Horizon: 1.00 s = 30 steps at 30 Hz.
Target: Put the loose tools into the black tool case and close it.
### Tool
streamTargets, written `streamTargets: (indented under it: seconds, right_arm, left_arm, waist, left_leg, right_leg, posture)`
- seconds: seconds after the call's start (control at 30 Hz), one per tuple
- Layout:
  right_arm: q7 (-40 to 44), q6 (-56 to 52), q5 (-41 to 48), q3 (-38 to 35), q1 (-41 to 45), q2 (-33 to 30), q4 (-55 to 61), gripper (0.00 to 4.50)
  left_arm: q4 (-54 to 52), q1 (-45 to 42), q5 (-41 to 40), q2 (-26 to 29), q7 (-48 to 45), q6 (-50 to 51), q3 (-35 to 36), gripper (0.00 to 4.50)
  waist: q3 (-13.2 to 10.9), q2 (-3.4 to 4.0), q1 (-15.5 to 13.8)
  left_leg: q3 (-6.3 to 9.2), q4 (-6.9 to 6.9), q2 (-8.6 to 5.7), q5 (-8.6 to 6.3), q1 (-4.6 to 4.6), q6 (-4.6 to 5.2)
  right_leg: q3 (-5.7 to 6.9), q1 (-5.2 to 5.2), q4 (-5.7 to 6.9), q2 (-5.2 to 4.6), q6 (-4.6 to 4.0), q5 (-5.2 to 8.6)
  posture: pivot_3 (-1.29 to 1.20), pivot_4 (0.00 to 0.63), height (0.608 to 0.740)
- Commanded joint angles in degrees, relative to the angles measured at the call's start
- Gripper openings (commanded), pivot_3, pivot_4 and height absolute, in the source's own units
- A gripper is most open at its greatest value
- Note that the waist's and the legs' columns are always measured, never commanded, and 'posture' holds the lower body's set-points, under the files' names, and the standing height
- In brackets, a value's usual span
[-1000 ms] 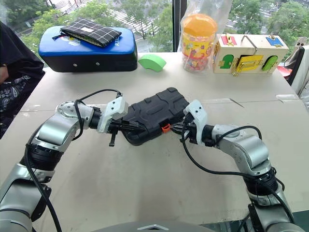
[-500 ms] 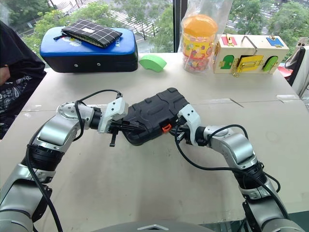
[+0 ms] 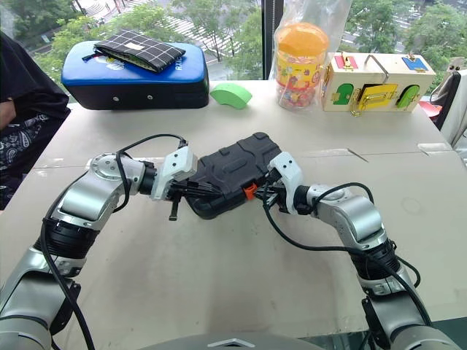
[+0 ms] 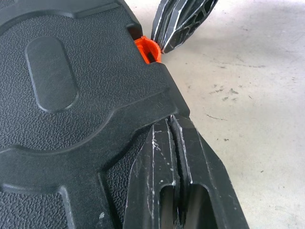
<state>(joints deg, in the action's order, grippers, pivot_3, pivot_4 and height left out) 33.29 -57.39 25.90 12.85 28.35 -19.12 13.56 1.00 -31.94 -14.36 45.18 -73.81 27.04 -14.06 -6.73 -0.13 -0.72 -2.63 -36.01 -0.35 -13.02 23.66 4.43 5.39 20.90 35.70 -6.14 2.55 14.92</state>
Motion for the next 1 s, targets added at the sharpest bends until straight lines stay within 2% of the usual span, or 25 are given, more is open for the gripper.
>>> streamTargets:
  seconds: [0.03,0.1,0.17,0.23,0.33,0.43,0.5,0.53,0.57,0.6,0.63,0.7,0.87,1.0]
  right_arm:
    - [0.2,2.7,0.5,-0.8,3.2,2.1,1.1,0.00]
    - [1.0,7.8,-1.0,-0.6,2.2,1.7,2.2,0.00]
    - [0.0,16.0,-0.6,-4.7,-0.6,4.5,5.3,0.00]
    - [4.9,21.2,0.7,-6.9,-3.5,2.4,7.5,0.00]
    - [5.7,23.9,-0.2,-9.3,-5.7,-0.3,7.3,0.70]
    - [10.2,27.0,-0.7,-11.5,-10.0,-7.3,9.3,2.08]
    - [12.5,28.1,0.0,-13.7,-13.1,-11.4,10.2,2.84]
    - [14.9,28.6,1.0,-16.4,-16.4,-14.6,11.1,3.44]
    - [17.7,29.2,1.8,-19.6,-20.2,-17.9,11.8,3.75]
    - [19.9,30.0,2.4,-22.4,-23.5,-20.5,12.1,4.32]
    - [22.7,31.4,3.3,-25.5,-27.4,-22.8,12.6,4.50]
    - [25.7,33.5,5.1,-30.6,-32.8,-25.0,13.2,4.50]
    - [31.3,37.2,7.3,-42.0,-44.9,-26.5,14.5,4.50]
    - [32.8,39.4,6.9,-46.9,-51.1,-25.1,14.4,4.50]
  left_arm:
    - [-0.1,3.5,3.8,-1.2,1.2,4.8,-6.5,0.04]
    - [-2.0,4.0,1.9,-2.1,2.5,5.4,-4.1,0.04]
    - [-4.9,5.3,-4.6,-5.9,6.4,6.6,3.8,0.04]
    - [-7.3,7.0,-9.2,-9.9,11.2,6.1,12.0,0.04]
    - [-11.7,9.3,-19.3,-11.2,13.0,15.3,20.2,0.00]
    - [-19.9,16.0,-24.9,-10.9,17.3,19.1,25.8,0.82]
    - [-24.8,20.7,-27.6,-10.6,19.3,20.5,28.7,1.60]
    - [-27.2,24.2,-28.8,-10.2,20.1,20.8,31.2,2.20]
    - [-29.5,28.2,-29.9,-9.4,20.4,21.1,33.8,2.51]
    - [-31.1,31.7,-30.6,-8.6,20.4,21.1,36.0,3.08]
    - [-32.3,35.6,-30.3,-7.8,19.8,20.2,37.9,3.51]
    - [-33.3,42.0,-27.9,-6.5,18.9,16.6,40.0,4.47]
    - [-32.1,54.4,-24.8,-4.5,14.6,10.2,45.1,4.47]
    - [-30.4,57.6,-23.5,-4.2,13.4,8.2,45.8,4.47]
  waist:
    - [0.0,0.02,0.0]
    - [0.0,0.06,0.0]
    - [0.0,0.08,0.0]
    - [-0.5,0.30,-0.2]
    - [-1.0,-0.45,-0.4]
    - [-1.0,-0.79,0.0]
    - [-1.1,-0.60,0.0]
    - [-1.1,-0.52,0.0]
    - [-1.2,-0.51,0.0]
    - [-1.1,-0.56,-0.1]
    - [-1.1,-0.59,-0.2]
    - [-1.1,-0.54,-0.2]
    - [-1.2,-0.44,-0.2]
    - [-1.3,-0.26,-0.5]
  left_leg:
    - [0.00,0.00,0.00,0.00,0.00,0.00]
    - [0.00,0.00,0.00,0.00,-0.01,0.00]
    - [0.00,0.00,0.00,0.00,0.00,-0.01]
    - [0.00,0.01,0.00,0.00,0.05,-0.01]
    - [0.07,0.01,-0.01,0.02,0.22,-0.01]
    - [0.03,0.14,-0.03,0.27,0.24,-0.03]
    - [0.01,0.19,-0.05,0.24,0.18,0.02]
    - [-0.01,0.35,-0.06,0.24,0.13,0.00]
    - [-0.02,0.38,-0.06,0.23,0.12,-0.01]
    - [-0.01,0.43,-0.05,0.21,0.13,-0.05]
    - [-0.01,0.64,-0.05,0.16,0.07,-0.14]
    - [0.01,0.72,-0.04,0.11,0.04,-0.25]
    - [0.00,0.79,0.01,-0.01,-0.03,-0.12]
    - [-0.03,0.75,0.04,-0.01,0.06,-0.12]
  right_leg:
    - [0.00,0.00,0.00,0.00,0.00,0.00]
    - [0.00,0.00,0.00,0.00,0.00,0.00]
    - [-0.01,0.00,0.00,0.00,0.00,0.00]
    - [-0.02,0.01,-0.09,-0.01,0.04,0.01]
    - [0.11,0.13,-0.11,-0.01,0.27,-0.12]
    - [0.14,0.08,-0.35,0.01,0.28,-0.14]
    - [0.14,-0.09,-0.63,0.01,0.28,-0.14]
    - [0.14,-0.18,-0.86,0.01,0.27,-0.15]
    - [0.13,-0.17,-0.86,0.01,0.27,-0.15]
    - [0.17,-0.16,-0.87,0.01,0.27,-0.15]
    - [0.17,-0.19,-1.01,0.00,0.27,-0.14]
    - [0.22,-0.20,-1.04,0.01,0.24,-0.13]
    - [0.18,-0.20,-1.06,-0.03,0.02,0.01]
    - [0.18,-0.10,-1.11,-0.08,0.21,0.13]
  posture:
    - [0.00,0.150,0.740]
    - [0.00,0.150,0.740]
    - [0.00,0.150,0.740]
    - [0.00,0.150,0.740]
    - [0.00,0.150,0.740]
    - [0.00,0.150,0.740]
    - [0.00,0.150,0.740]
    - [0.00,0.150,0.740]
    - [0.00,0.150,0.740]
    - [0.00,0.150,0.740]
    - [0.00,0.150,0.740]
    - [0.00,0.150,0.740]
    - [0.00,0.150,0.740]
    - [0.00,0.150,0.740]
